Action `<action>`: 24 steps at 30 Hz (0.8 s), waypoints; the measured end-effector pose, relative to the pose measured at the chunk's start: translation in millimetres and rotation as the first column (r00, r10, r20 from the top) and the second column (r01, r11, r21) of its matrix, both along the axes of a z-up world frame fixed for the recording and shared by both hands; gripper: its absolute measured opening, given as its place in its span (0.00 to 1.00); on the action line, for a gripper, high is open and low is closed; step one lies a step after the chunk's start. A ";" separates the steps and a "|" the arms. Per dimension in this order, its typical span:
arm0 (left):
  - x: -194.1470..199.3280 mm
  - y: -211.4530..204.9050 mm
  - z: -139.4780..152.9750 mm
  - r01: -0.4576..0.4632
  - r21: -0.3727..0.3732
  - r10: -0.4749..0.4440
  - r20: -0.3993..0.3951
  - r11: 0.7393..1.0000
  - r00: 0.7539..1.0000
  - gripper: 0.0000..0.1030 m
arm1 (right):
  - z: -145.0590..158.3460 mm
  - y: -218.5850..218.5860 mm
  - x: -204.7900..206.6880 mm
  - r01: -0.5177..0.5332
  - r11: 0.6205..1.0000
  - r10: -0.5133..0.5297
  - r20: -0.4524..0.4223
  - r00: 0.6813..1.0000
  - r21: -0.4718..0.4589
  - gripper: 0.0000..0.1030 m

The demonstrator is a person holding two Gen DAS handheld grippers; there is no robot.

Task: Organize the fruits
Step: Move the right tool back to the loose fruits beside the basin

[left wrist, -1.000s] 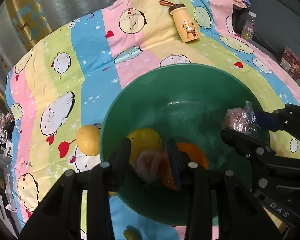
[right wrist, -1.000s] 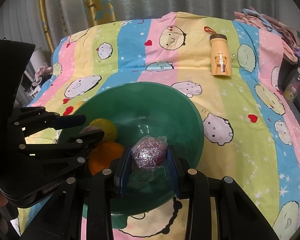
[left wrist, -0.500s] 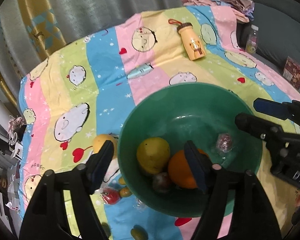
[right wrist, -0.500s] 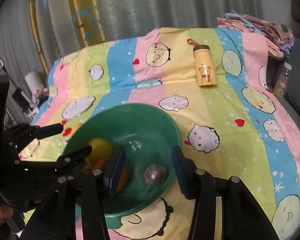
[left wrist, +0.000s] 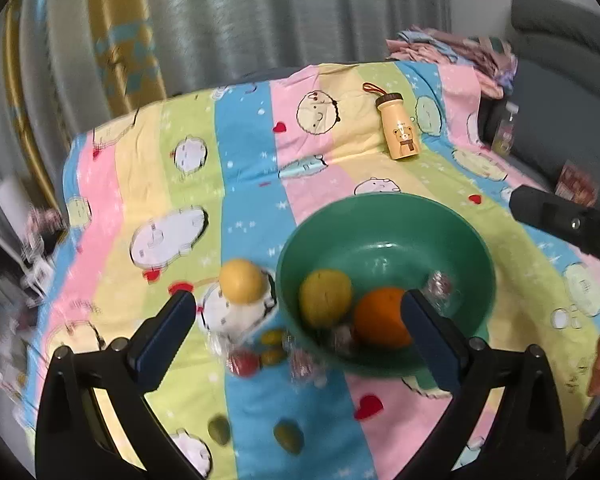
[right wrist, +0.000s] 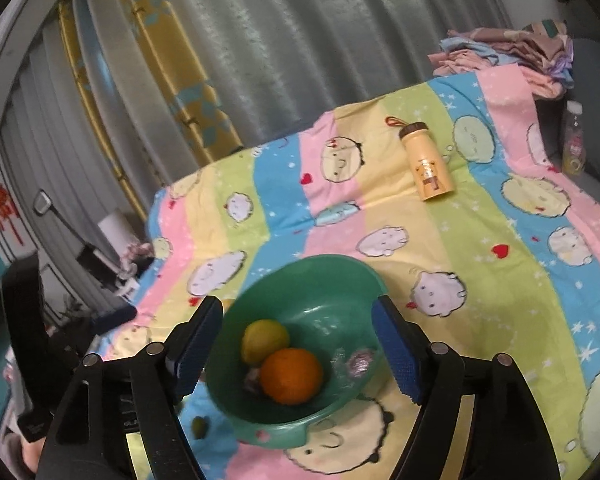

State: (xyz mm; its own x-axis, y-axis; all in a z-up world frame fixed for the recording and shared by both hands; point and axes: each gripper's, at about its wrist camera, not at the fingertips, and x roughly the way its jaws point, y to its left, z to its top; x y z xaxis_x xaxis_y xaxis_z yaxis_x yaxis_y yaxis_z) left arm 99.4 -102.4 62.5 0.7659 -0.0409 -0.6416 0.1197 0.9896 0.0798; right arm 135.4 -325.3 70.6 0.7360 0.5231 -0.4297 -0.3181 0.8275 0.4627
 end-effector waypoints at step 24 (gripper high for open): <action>-51.1 132.2 -73.6 -0.210 -0.239 0.171 -0.172 0.948 0.970 0.99 | -42.4 126.3 -66.3 -0.375 0.905 0.366 -0.080 0.927 -0.199 0.75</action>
State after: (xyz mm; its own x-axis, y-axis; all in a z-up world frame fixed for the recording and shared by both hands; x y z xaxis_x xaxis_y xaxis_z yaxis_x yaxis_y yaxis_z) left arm 48.2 29.8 -11.2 0.6733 -0.0795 -0.7351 -0.0815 0.9802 -0.1806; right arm 69.2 -199.0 28.2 0.4862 0.6511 -0.5829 -0.6054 0.7319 0.3126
